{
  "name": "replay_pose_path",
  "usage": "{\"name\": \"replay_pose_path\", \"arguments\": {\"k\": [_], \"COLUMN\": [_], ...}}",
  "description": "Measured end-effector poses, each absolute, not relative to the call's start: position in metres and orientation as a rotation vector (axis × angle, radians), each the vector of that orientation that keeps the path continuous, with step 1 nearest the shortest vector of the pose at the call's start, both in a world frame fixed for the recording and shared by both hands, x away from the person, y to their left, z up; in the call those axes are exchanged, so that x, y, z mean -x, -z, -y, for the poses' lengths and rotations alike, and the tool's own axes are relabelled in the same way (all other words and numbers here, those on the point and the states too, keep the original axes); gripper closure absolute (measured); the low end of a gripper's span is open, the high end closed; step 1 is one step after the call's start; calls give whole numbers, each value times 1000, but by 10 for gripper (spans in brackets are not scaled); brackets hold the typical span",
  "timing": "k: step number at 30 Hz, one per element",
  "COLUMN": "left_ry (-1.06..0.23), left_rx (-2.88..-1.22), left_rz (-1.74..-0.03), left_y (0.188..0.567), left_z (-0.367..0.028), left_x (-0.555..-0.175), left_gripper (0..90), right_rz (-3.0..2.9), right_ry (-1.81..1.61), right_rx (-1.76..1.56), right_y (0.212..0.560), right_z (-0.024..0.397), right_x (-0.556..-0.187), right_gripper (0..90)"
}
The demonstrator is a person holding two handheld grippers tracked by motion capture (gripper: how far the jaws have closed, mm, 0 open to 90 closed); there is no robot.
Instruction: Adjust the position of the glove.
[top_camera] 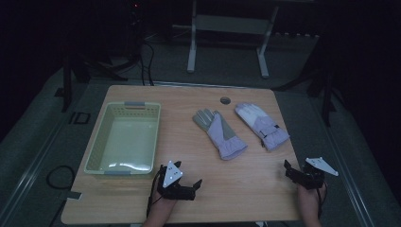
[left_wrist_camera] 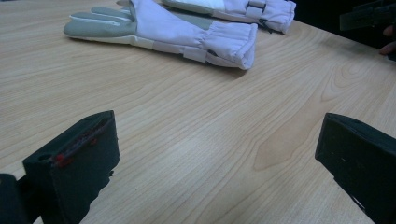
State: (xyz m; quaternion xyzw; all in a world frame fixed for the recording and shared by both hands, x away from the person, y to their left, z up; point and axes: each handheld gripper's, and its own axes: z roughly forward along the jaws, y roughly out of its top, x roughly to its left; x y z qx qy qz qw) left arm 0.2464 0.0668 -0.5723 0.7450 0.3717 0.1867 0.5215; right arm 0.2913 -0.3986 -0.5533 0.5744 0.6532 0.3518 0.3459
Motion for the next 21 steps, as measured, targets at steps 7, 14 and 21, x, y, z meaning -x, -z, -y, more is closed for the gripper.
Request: {"name": "replay_pose_path", "arguments": {"k": [7, 14, 21], "left_ry": [-455, -460, -459], "left_rx": [-1782, -1780, -1773], "left_rz": [-881, -878, -880], "left_y": [572, 572, 572], "left_z": [-67, -67, -67], "left_x": [-245, -245, -244], "left_gripper": [0, 0, 0], "right_rz": [-1726, -1794, -1816], "right_ry": [-898, -918, -902], "right_rx": [-1512, -1530, -1517], "right_y": [554, 538, 506], "right_z": [398, 396, 389], "right_x": [-292, -294, -302], "right_gripper": [136, 127, 132]}}
